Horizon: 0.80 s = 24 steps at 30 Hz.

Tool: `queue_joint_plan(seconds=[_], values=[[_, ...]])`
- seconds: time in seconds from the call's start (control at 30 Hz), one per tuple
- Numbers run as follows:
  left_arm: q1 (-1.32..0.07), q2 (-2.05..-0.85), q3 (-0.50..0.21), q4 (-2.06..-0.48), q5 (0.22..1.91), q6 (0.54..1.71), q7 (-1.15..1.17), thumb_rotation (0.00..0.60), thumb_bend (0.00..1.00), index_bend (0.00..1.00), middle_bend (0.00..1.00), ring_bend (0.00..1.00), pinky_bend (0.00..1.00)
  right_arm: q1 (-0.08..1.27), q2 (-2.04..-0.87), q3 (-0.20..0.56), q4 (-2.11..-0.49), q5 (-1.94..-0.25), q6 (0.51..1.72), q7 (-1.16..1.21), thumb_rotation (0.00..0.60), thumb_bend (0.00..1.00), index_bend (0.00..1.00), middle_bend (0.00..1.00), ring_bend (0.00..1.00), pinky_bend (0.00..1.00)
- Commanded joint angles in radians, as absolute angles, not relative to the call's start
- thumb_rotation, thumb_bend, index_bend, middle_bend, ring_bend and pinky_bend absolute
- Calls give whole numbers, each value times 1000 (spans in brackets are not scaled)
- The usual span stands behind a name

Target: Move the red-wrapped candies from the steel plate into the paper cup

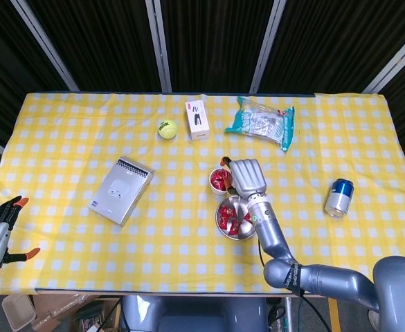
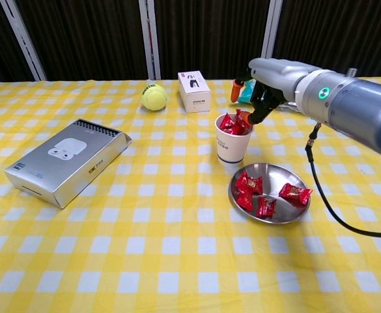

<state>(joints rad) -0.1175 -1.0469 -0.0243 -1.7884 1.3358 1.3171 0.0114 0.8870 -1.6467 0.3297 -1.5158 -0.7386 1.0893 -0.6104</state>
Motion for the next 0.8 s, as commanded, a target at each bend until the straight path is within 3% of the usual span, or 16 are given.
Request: queue_joint_plan(seconds=[0.03, 0.6, 0.8], values=[[-116, -1047, -23, -1790, 1338, 1319, 11, 600, 5, 0, 0, 0, 0, 870, -1620, 313, -1571, -755, 1111, -615, 600, 495, 353, 822, 922, 1000], [-111, -1047, -20, -1790, 1345, 1328, 7, 600, 5, 0, 0, 0, 0, 742, -1462, 182, -1840, -862, 1197, -591, 600, 491, 353, 822, 922, 1000], [-110, -1051, -18, -1786, 1352, 1333, 17, 600, 5, 0, 0, 0, 0, 704, -1455, 140, -1846, -855, 1194, -565, 600, 425, 353, 822, 922, 1000]])
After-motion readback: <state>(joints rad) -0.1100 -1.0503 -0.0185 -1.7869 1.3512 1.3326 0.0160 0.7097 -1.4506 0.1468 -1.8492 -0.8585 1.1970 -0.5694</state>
